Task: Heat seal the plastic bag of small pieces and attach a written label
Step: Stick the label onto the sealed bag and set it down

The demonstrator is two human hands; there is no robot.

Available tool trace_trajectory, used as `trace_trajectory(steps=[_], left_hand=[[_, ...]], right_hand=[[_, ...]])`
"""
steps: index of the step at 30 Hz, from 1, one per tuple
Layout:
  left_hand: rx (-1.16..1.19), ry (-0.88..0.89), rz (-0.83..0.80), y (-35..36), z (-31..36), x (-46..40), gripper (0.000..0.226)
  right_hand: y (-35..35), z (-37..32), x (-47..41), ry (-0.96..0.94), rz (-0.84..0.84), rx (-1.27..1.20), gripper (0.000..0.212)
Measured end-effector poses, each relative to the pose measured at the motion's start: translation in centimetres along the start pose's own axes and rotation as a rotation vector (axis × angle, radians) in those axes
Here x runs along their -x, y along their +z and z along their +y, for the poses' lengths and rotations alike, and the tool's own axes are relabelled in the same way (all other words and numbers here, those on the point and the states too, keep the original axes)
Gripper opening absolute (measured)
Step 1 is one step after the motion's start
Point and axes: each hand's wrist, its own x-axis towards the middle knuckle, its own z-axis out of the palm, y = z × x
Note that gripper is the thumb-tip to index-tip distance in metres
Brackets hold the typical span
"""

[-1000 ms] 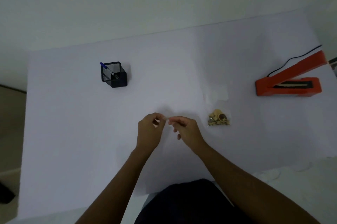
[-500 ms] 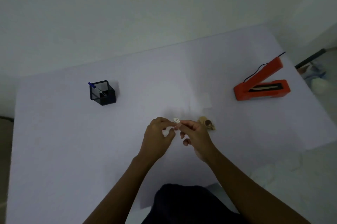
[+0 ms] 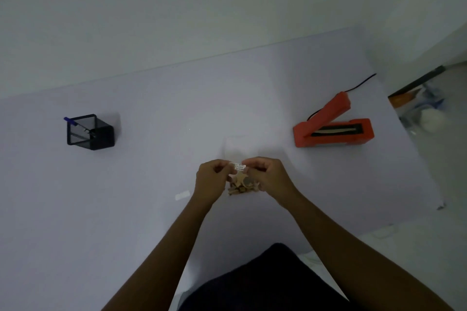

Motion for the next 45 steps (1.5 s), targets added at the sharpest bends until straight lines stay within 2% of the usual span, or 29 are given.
trace_trajectory(steps=[5,9,17,26,38,45], left_hand=[[0.12,-0.149,0.054,2.6,-1.0,-0.9,0.012],[0.104,-0.197,0.087,3.8,-2.1,-1.7,0.012],[-0.225,-0.13,0.147,4.8,-3.3,-3.9,0.014],[-0.384,-0.105,0.128,5.6,-3.3,-6.0,0.014],[-0.434,-0.173,0.15,6.0,-3.0,-7.1,0.02],[-0.46,-0.192,0.141,6.1,-2.7,-7.3,0.02]], right_hand=[[-1.6,1.7,-2.4,0.026,-0.024,0.038,0.017],[-1.4,3.6,-4.3,0.04,-0.018,0.195,0.015],[-0.4,5.6,-7.5,0.025,-0.014,0.405,0.009],[0.0,6.3,-8.9,0.037,0.029,0.493,0.013],[0.8,5.6,-9.5,0.095,0.076,0.549,0.017],[1.1,5.5,-9.8,0.12,0.095,0.589,0.026]])
